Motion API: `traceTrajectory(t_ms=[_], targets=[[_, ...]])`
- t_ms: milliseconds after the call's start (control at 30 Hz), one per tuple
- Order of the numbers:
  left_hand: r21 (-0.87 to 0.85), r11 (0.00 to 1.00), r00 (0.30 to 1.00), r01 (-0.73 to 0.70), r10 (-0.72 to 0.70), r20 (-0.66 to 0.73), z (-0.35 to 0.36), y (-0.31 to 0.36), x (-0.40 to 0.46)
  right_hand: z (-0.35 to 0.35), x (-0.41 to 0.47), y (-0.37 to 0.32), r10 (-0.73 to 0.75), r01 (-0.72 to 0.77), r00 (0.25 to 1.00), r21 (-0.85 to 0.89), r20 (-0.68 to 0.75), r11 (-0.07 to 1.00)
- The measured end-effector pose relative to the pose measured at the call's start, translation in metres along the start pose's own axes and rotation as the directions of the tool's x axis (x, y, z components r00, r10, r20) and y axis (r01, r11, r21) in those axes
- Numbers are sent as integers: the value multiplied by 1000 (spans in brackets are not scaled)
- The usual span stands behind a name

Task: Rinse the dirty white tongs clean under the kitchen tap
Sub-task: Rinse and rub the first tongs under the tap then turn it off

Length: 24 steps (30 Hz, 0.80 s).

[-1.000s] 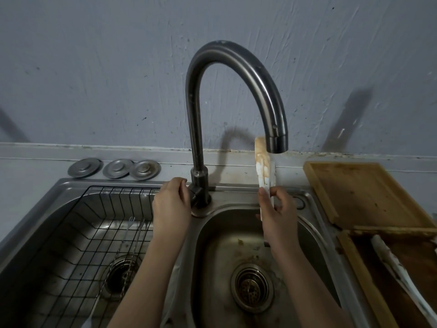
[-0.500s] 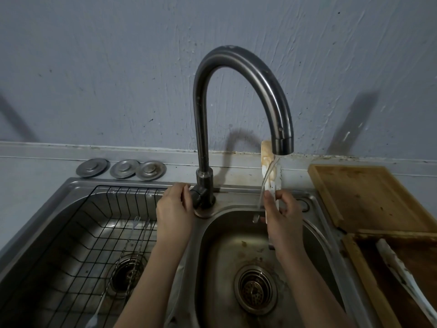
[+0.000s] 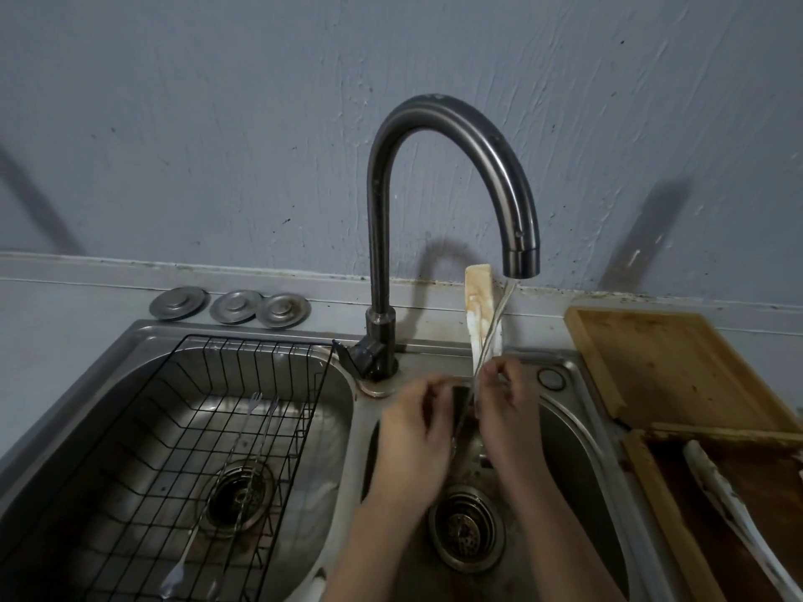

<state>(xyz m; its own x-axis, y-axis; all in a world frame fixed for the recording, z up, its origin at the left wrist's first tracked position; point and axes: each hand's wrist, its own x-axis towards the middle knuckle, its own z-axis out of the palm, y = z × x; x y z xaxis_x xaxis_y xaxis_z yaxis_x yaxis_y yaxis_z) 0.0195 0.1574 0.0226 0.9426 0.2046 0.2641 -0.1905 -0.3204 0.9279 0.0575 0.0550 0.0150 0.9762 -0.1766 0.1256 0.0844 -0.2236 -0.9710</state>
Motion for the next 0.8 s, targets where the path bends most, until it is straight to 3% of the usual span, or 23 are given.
traceTrajectory(t_ms=[100, 300, 400, 533, 633, 800], targets=[[-274, 935, 962, 227, -171, 213, 17, -5, -5, 1, -5, 1, 3, -3, 1000, -4, 25, 1000], [-397, 845, 916, 358, -236, 323, 16, -9, -7, -10, -17, 4, 51, -52, 994, 7, 96, 999], [-364, 846, 902, 389, -270, 337, 15, -10, -13, -8, -18, 3, 84, -90, 989, 43, 121, 995], [-358, 832, 887, 424, -301, 350, 15, -12, -20, 5, -12, 9, 86, -82, 996, -105, 32, 991], [-398, 791, 874, 466, -341, 345, 15, -11, -20, 9, -15, 2, 29, -28, 999, -116, 12, 993], [-468, 735, 870, 491, -381, 314, 11, -14, -19, 10, -20, 7, 56, -36, 975, -96, 216, 995]])
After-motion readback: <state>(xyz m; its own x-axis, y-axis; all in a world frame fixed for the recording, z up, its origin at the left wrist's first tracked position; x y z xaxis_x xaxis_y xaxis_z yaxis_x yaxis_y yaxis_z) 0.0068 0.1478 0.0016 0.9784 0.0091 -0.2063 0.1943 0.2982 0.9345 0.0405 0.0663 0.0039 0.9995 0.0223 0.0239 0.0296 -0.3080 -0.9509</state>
